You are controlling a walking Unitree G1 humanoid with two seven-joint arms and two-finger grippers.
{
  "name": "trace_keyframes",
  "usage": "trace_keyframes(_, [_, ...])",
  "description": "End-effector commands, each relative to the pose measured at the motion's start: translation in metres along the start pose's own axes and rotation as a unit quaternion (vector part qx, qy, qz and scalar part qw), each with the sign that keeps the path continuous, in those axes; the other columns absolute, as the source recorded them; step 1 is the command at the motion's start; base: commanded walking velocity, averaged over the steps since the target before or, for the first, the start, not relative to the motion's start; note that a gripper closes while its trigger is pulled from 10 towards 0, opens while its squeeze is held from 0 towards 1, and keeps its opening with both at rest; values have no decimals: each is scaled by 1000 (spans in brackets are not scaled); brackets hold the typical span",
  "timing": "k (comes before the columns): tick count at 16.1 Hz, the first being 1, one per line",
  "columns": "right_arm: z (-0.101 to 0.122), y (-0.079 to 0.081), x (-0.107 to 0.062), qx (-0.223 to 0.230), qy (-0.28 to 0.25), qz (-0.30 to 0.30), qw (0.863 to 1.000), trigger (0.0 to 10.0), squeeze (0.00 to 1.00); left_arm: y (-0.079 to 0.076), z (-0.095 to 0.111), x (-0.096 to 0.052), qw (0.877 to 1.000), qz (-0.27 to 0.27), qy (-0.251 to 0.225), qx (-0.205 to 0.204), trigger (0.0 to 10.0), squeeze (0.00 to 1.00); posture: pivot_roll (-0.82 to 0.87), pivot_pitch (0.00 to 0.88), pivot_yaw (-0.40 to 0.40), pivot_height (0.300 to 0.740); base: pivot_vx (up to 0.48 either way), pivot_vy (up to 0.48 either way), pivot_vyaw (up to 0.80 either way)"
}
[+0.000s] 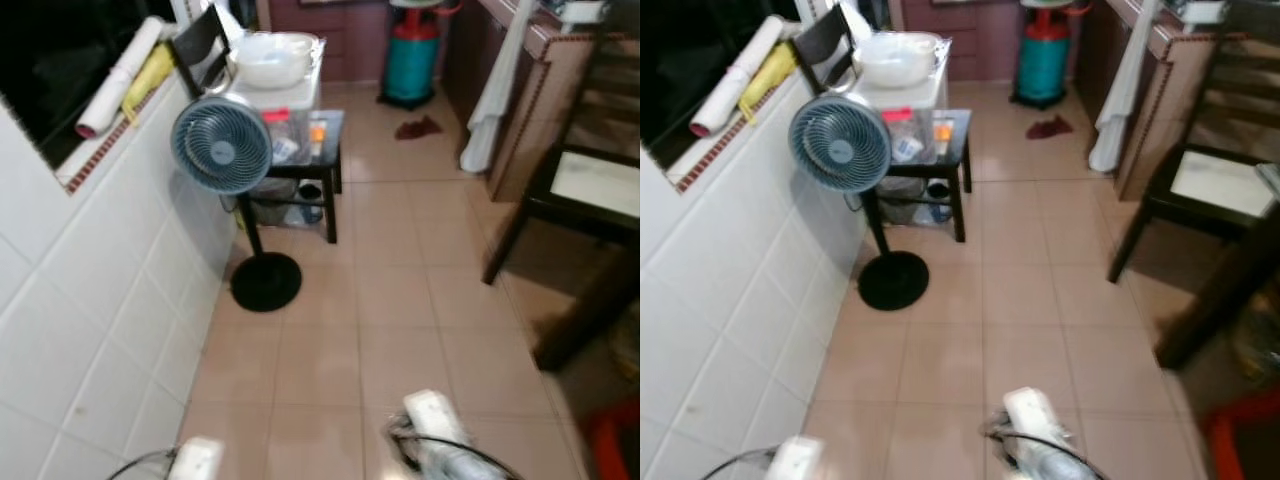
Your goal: Setting the table
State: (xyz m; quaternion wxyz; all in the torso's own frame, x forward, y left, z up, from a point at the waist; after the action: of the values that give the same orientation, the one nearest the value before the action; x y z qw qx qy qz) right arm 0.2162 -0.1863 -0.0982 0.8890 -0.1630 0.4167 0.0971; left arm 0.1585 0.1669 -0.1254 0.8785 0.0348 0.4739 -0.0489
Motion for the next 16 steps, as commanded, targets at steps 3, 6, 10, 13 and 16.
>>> trace_keyframes(3, [17, 15, 4, 27, -20, 18, 999, 10000, 0, 17, -14, -5, 1000, 18, 23, 3, 10000, 0, -146, 58, 53, 740, 406, 0, 0])
trace_keyframes(6, [15, 20, 5, 89, -9, 20, 996, 10000, 0, 20, -2, -2, 998, 48, 7, -50, 10000, 0, -144, 58, 53, 740, 0, 0, 0])
trace_keyframes(10, [21, 22, 6, 151, -12, 25, 988, 10000, 0, 20, 13, 3, 993, 61, -4, -97, 10000, 0, -138, 53, 52, 740, 0, 0, 0])
trace_keyframes(13, [36, 26, 9, 158, -26, 33, 987, 10000, 0, 33, 52, 8, 991, 70, -36, -104, 10000, 0, -127, 46, 50, 740, 0, 0, 0])
trace_keyframes(16, [54, 35, 11, 158, -42, 45, 986, 10000, 0, 38, 70, 9, 991, 73, -51, -104, 10000, 0, -119, 37, 49, 740, 0, 0, 0])
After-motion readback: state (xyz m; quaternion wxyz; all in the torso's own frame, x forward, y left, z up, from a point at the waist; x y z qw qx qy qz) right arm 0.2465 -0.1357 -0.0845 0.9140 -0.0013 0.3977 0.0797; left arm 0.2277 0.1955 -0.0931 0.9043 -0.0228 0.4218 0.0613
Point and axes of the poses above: a point about 5 cm out from each wrist's last joint towards the gripper, its own x axis pointing out of the wrist towards the gripper, its own z axis along the axis of the wrist's last joint, y = z × x, the point moved 3 cm from there along x, pointing out of the wrist towards the gripper, and after that the axes turned 5 degrees about -x, right-handed, at the moved point
